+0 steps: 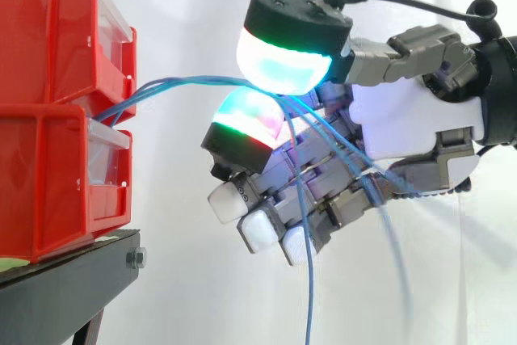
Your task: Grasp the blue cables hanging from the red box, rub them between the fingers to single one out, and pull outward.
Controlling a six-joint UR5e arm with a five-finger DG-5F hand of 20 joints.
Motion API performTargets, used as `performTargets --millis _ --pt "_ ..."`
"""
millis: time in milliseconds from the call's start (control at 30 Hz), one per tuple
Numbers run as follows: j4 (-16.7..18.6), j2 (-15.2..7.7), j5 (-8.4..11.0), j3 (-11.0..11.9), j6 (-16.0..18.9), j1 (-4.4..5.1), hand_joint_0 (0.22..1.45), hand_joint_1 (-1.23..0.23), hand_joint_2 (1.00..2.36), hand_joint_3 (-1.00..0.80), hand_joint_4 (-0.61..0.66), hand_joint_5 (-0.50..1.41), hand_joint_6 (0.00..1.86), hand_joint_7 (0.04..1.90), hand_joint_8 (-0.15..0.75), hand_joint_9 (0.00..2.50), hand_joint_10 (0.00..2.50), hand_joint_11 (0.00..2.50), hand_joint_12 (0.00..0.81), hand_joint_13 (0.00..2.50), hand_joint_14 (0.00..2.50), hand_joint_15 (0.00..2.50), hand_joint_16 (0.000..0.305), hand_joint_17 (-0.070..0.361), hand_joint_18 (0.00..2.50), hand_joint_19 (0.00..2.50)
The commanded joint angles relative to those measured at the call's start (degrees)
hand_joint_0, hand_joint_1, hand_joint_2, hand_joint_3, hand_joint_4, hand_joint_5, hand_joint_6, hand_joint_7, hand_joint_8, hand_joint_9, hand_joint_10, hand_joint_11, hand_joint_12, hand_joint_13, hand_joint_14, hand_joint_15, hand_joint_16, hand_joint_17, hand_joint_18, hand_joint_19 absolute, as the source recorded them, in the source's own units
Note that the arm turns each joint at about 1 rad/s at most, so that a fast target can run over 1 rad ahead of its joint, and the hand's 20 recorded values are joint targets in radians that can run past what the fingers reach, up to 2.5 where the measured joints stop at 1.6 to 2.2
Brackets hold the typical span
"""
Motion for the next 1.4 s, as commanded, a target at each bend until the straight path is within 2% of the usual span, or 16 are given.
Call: performTargets --millis 0,67,200,233,333,433,500,533,567,667,767,900,933,1000,1100,1367 --pt "2.18 0.00 -0.24 0.45 -7.38 -0.33 0.54 -0.79 1.00 -0.50 0.16 -0.19 0.91 1.08 0.285 0.72 0.02 0.50 0.408 0.76 0.02 0.59 0.054 0.122 0.67 0.63" --pt "2.62 0.09 -0.33 1.24 -11.07 -0.51 0.51 -0.72 1.00 -0.50 0.16 -0.19 0.91 1.08 0.291 0.75 0.01 0.50 0.410 0.77 0.02 0.58 0.055 0.124 0.67 0.64" --pt "2.62 0.09 -0.33 2.21 -15.02 -0.59 0.51 -0.56 1.00 -0.50 0.16 -0.17 0.89 1.11 0.309 0.79 0.02 0.49 0.428 0.79 0.02 0.61 0.057 0.127 0.66 0.66" --pt "2.53 0.09 -0.59 2.47 -16.61 -0.68 0.51 -0.56 1.00 -0.50 0.16 -0.17 0.89 1.12 0.309 0.80 0.01 0.49 0.427 0.79 0.02 0.60 0.057 0.128 0.66 0.67" --pt "2.36 0.09 -0.94 2.47 -16.43 -0.68 0.53 -0.53 1.00 -0.50 0.16 -0.17 0.89 1.13 0.306 0.82 0.01 0.51 0.420 0.80 0.02 0.61 0.055 0.125 0.65 0.68" --pt "2.27 0.09 -0.68 2.47 -15.02 -0.68 0.58 -0.57 1.01 -0.43 0.15 -0.17 0.89 1.15 0.295 0.83 0.02 0.52 0.406 0.80 0.02 0.62 0.052 0.118 0.63 0.69" --pt "2.27 0.09 -0.59 2.47 -12.12 -0.51 0.59 -0.59 1.01 -0.37 0.15 -0.17 0.89 1.14 0.298 0.83 0.01 0.50 0.406 0.80 0.02 0.60 0.053 0.118 0.64 0.69" --pt "2.27 0.09 -0.59 2.47 -12.12 -0.51 0.59 -0.61 1.01 -0.36 0.15 -0.17 0.89 1.14 0.300 0.82 0.01 0.50 0.403 0.80 0.02 0.60 0.052 0.118 0.64 0.68" --pt "2.09 0.09 -0.50 2.47 -10.37 -0.42 0.59 -0.62 1.01 -0.34 0.15 -0.17 0.89 1.15 0.300 0.82 0.01 0.49 0.403 0.80 0.02 0.59 0.052 0.118 0.65 0.68" --pt "1.56 0.09 -0.50 2.47 -8.43 -0.33 0.59 -0.65 1.01 -0.32 0.15 -0.17 0.89 1.15 0.295 0.84 0.01 0.52 0.399 0.81 0.02 0.60 0.052 0.117 0.66 0.67" --pt "-1.16 0.09 -0.50 2.47 -3.77 -0.07 0.60 -0.67 1.02 -0.32 0.16 -0.17 0.89 1.15 0.293 0.84 0.02 0.52 0.400 0.83 0.02 0.61 0.052 0.116 0.67 0.68" --pt "-3.36 0.09 -0.50 2.47 0.18 0.11 0.60 -0.67 1.01 -0.32 0.17 -0.16 0.89 1.15 0.289 0.84 0.02 0.51 0.402 0.82 0.02 0.61 0.052 0.117 0.67 0.68" --pt "-4.32 0.09 -0.50 2.47 2.20 0.28 0.60 -0.67 1.01 -0.32 0.16 -0.16 0.89 1.14 0.294 0.84 0.01 0.51 0.403 0.83 0.02 0.61 0.052 0.117 0.67 0.68" --pt "-5.20 0.00 -0.50 2.47 4.31 0.37 0.61 -0.71 1.02 -0.31 0.15 -0.16 0.89 1.17 0.292 0.84 0.01 0.50 0.391 0.81 0.02 0.60 0.051 0.114 0.67 0.67" --pt "-6.61 0.00 -0.50 2.47 5.72 0.64 0.62 -0.74 1.02 -0.25 0.12 -0.17 0.89 1.21 0.296 0.84 0.01 0.49 0.394 0.83 0.02 0.59 0.051 0.115 0.69 0.66" --pt "-6.87 0.00 -0.77 2.38 4.93 0.64 0.64 -0.78 1.02 -0.19 0.04 -0.17 0.91 1.22 0.294 0.83 0.01 0.52 0.397 0.83 0.02 0.60 0.050 0.114 0.70 0.65"
